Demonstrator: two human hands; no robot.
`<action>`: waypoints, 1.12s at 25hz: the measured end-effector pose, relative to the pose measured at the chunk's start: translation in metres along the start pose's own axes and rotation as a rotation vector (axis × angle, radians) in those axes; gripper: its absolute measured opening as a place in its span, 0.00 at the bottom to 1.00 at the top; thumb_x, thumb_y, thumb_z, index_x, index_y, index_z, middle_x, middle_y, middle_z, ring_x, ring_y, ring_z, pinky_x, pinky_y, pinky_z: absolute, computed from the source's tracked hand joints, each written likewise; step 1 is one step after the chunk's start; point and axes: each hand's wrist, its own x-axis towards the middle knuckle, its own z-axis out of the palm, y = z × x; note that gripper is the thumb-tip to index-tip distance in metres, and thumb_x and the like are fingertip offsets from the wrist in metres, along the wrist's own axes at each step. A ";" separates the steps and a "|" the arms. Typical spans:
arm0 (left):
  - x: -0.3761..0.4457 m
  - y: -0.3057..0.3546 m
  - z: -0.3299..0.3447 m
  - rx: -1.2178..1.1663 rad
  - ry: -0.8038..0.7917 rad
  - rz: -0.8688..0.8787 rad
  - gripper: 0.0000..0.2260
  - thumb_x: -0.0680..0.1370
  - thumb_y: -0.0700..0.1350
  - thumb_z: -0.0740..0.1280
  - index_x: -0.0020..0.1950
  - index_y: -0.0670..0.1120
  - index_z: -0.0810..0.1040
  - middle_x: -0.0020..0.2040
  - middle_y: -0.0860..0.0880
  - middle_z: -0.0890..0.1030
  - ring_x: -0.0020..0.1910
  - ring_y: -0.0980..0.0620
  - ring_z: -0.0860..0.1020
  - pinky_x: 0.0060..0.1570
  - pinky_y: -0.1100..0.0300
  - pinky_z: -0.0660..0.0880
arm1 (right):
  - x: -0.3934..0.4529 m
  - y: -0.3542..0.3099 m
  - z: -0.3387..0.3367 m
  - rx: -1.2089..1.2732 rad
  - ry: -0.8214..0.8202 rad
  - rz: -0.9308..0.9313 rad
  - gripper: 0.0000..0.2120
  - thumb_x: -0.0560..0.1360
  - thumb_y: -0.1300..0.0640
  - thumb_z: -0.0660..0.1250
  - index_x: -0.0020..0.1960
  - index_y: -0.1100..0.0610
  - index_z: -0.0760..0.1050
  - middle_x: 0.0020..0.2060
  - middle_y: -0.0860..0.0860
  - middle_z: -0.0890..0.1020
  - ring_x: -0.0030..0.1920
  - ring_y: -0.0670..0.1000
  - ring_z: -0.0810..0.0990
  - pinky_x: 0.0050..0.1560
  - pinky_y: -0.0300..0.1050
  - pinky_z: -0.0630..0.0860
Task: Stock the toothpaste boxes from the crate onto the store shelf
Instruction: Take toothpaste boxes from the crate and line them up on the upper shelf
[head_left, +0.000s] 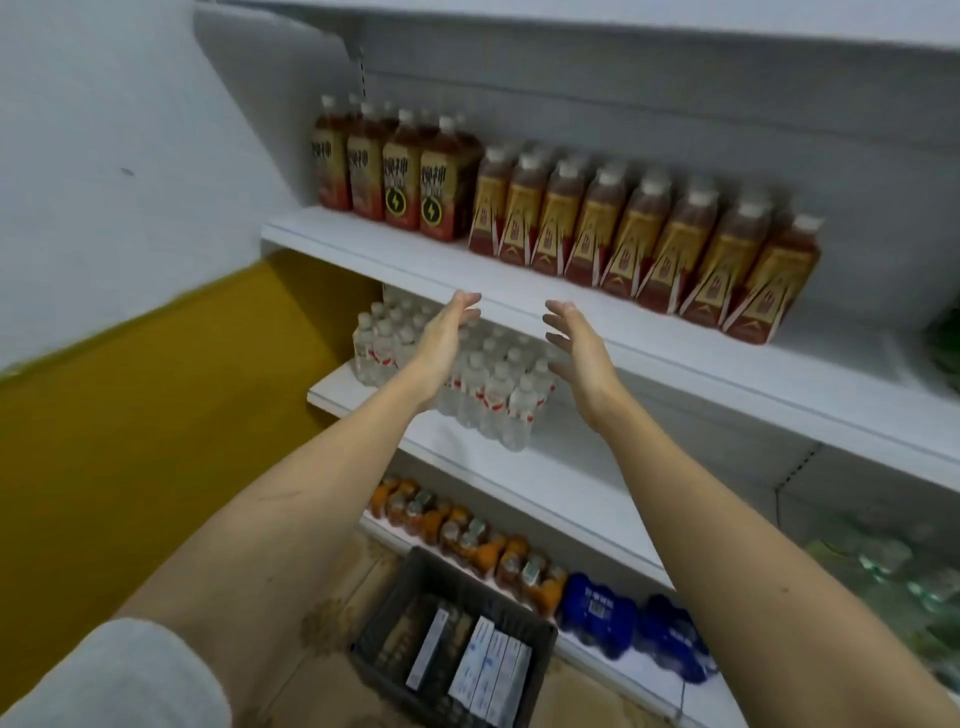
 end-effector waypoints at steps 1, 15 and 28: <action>0.006 -0.020 -0.003 -0.003 -0.033 -0.027 0.24 0.84 0.60 0.46 0.73 0.54 0.69 0.73 0.50 0.71 0.75 0.49 0.63 0.74 0.42 0.56 | 0.001 0.017 0.009 -0.003 0.002 0.030 0.22 0.82 0.41 0.49 0.71 0.47 0.68 0.68 0.47 0.72 0.67 0.49 0.70 0.69 0.54 0.66; 0.008 -0.318 -0.041 0.071 -0.262 -0.671 0.23 0.82 0.63 0.48 0.66 0.53 0.75 0.65 0.51 0.77 0.64 0.51 0.72 0.64 0.51 0.65 | -0.036 0.287 0.112 -0.069 0.062 0.802 0.30 0.76 0.34 0.55 0.69 0.51 0.71 0.66 0.50 0.75 0.65 0.53 0.74 0.70 0.55 0.66; -0.116 -0.721 0.059 0.270 -0.134 -1.094 0.11 0.82 0.43 0.62 0.61 0.42 0.77 0.55 0.43 0.80 0.50 0.48 0.78 0.41 0.66 0.73 | -0.112 0.694 0.124 -0.001 -0.053 1.431 0.09 0.81 0.60 0.58 0.55 0.62 0.75 0.41 0.54 0.75 0.38 0.49 0.74 0.36 0.40 0.72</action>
